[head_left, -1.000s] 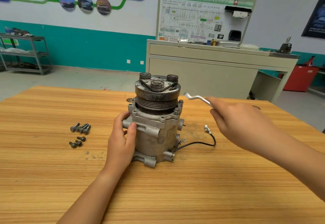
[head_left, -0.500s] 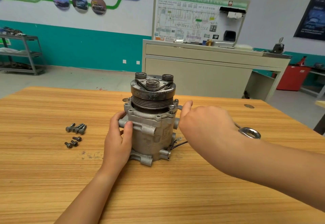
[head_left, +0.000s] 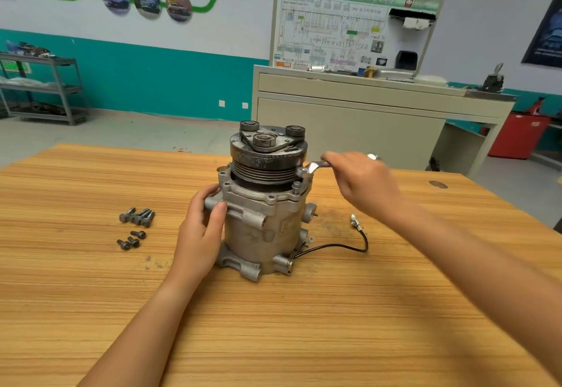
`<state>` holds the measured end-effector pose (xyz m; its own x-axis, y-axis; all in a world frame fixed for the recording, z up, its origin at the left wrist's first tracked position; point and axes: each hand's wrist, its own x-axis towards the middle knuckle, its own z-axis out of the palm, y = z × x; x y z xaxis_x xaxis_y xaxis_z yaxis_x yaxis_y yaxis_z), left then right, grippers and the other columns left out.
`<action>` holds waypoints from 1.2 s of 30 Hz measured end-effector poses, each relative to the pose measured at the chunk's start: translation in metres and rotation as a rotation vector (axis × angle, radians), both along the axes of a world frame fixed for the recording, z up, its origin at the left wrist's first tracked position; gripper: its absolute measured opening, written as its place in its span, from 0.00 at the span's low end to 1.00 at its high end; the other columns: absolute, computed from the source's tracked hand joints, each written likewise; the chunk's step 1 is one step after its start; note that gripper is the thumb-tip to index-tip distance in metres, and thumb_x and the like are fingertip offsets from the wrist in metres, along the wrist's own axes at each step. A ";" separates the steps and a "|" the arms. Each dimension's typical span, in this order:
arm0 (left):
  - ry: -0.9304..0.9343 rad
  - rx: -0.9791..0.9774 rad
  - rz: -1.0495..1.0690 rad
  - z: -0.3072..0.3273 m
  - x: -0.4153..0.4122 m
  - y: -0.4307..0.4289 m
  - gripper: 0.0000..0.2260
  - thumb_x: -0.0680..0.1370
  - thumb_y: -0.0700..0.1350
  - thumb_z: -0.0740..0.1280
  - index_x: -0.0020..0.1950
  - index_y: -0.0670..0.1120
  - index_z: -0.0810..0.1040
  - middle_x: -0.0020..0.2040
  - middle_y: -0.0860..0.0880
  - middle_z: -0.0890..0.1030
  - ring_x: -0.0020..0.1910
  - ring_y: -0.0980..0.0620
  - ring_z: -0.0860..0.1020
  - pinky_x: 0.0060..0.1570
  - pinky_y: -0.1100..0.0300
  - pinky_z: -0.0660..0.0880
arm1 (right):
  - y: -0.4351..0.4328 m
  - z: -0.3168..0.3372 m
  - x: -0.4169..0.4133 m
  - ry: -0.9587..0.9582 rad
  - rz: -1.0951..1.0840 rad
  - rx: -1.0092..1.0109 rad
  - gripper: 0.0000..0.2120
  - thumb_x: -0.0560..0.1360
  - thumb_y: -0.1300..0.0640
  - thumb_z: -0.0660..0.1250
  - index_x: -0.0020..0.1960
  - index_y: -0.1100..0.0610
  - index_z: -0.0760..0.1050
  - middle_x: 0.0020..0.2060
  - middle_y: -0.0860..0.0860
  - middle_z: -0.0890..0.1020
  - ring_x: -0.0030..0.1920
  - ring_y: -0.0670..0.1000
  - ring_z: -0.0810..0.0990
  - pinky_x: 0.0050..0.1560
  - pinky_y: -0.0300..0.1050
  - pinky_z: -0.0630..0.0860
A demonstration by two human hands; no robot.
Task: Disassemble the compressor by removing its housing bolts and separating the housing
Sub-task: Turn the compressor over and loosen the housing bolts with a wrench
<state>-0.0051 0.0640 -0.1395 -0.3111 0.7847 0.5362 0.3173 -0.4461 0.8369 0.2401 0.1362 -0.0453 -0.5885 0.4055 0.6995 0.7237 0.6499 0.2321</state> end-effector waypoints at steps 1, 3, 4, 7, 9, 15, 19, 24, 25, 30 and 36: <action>-0.020 -0.026 -0.033 0.002 -0.004 0.003 0.12 0.75 0.59 0.57 0.58 0.66 0.67 0.51 0.76 0.73 0.55 0.73 0.71 0.49 0.75 0.69 | 0.003 -0.011 -0.006 0.236 0.018 -0.103 0.11 0.75 0.68 0.62 0.56 0.63 0.77 0.38 0.55 0.81 0.35 0.53 0.78 0.33 0.46 0.74; -0.061 -0.075 -0.069 0.006 -0.008 0.007 0.10 0.76 0.59 0.56 0.57 0.69 0.67 0.55 0.73 0.72 0.58 0.70 0.70 0.51 0.73 0.68 | 0.004 -0.032 -0.015 0.775 0.060 -0.437 0.12 0.78 0.65 0.59 0.58 0.58 0.75 0.32 0.49 0.76 0.31 0.45 0.71 0.30 0.41 0.68; -0.084 -0.089 -0.051 0.008 -0.008 0.009 0.09 0.78 0.56 0.57 0.57 0.68 0.67 0.57 0.69 0.72 0.58 0.70 0.70 0.49 0.76 0.67 | 0.003 -0.041 -0.018 1.039 0.088 -0.592 0.11 0.78 0.64 0.58 0.56 0.55 0.75 0.29 0.48 0.72 0.27 0.42 0.68 0.26 0.38 0.65; -0.097 -0.023 0.161 0.021 -0.001 0.009 0.11 0.80 0.46 0.61 0.59 0.61 0.70 0.59 0.58 0.73 0.56 0.63 0.73 0.46 0.76 0.70 | -0.002 -0.071 -0.017 1.449 0.053 -0.769 0.10 0.78 0.63 0.58 0.49 0.52 0.76 0.24 0.46 0.66 0.22 0.42 0.62 0.22 0.37 0.59; 0.034 0.040 0.235 0.032 0.007 0.003 0.13 0.79 0.42 0.63 0.57 0.59 0.73 0.56 0.57 0.72 0.54 0.63 0.72 0.51 0.70 0.72 | -0.008 -0.088 -0.014 1.454 0.029 -0.729 0.09 0.77 0.63 0.59 0.47 0.53 0.76 0.23 0.43 0.65 0.23 0.44 0.61 0.24 0.38 0.58; 0.833 0.458 0.297 0.082 0.006 -0.021 0.10 0.77 0.47 0.63 0.55 0.49 0.79 0.63 0.40 0.75 0.64 0.43 0.68 0.59 0.35 0.66 | -0.012 -0.098 -0.011 1.493 0.101 -0.714 0.11 0.77 0.63 0.60 0.43 0.50 0.77 0.20 0.42 0.66 0.22 0.41 0.61 0.22 0.35 0.58; 1.516 0.388 0.011 0.123 0.018 -0.008 0.09 0.74 0.49 0.67 0.52 0.50 0.83 0.67 0.45 0.73 0.71 0.42 0.65 0.59 0.25 0.57 | -0.018 -0.101 -0.016 1.364 0.147 -0.760 0.08 0.77 0.60 0.62 0.44 0.49 0.76 0.21 0.43 0.68 0.23 0.42 0.61 0.23 0.36 0.59; 1.655 0.081 -0.122 0.143 0.017 0.013 0.12 0.78 0.53 0.61 0.58 0.56 0.79 0.76 0.57 0.57 0.69 0.60 0.35 0.68 0.36 0.39 | -0.026 -0.100 -0.014 1.268 0.175 -0.781 0.07 0.76 0.60 0.63 0.44 0.49 0.76 0.25 0.50 0.67 0.26 0.47 0.61 0.25 0.35 0.61; 1.660 0.063 -0.130 0.143 0.016 0.014 0.12 0.78 0.53 0.60 0.58 0.56 0.79 0.76 0.58 0.57 0.69 0.62 0.34 0.69 0.36 0.39 | -0.026 -0.099 -0.014 1.268 0.173 -0.790 0.07 0.76 0.60 0.63 0.44 0.49 0.76 0.24 0.49 0.67 0.26 0.47 0.61 0.25 0.34 0.61; 1.601 0.196 -0.171 0.142 0.021 0.011 0.13 0.76 0.52 0.60 0.49 0.51 0.83 0.70 0.56 0.70 0.71 0.57 0.43 0.66 0.32 0.42 | -0.027 -0.097 -0.010 1.266 0.167 -0.825 0.07 0.76 0.60 0.64 0.44 0.50 0.77 0.25 0.51 0.68 0.27 0.47 0.62 0.28 0.34 0.64; 1.541 0.214 -0.168 0.144 0.017 0.010 0.15 0.74 0.57 0.61 0.48 0.50 0.83 0.69 0.53 0.72 0.71 0.57 0.52 0.64 0.27 0.46 | -0.027 -0.099 -0.015 1.142 0.174 -0.892 0.05 0.75 0.58 0.66 0.44 0.48 0.76 0.23 0.52 0.74 0.26 0.49 0.69 0.31 0.36 0.70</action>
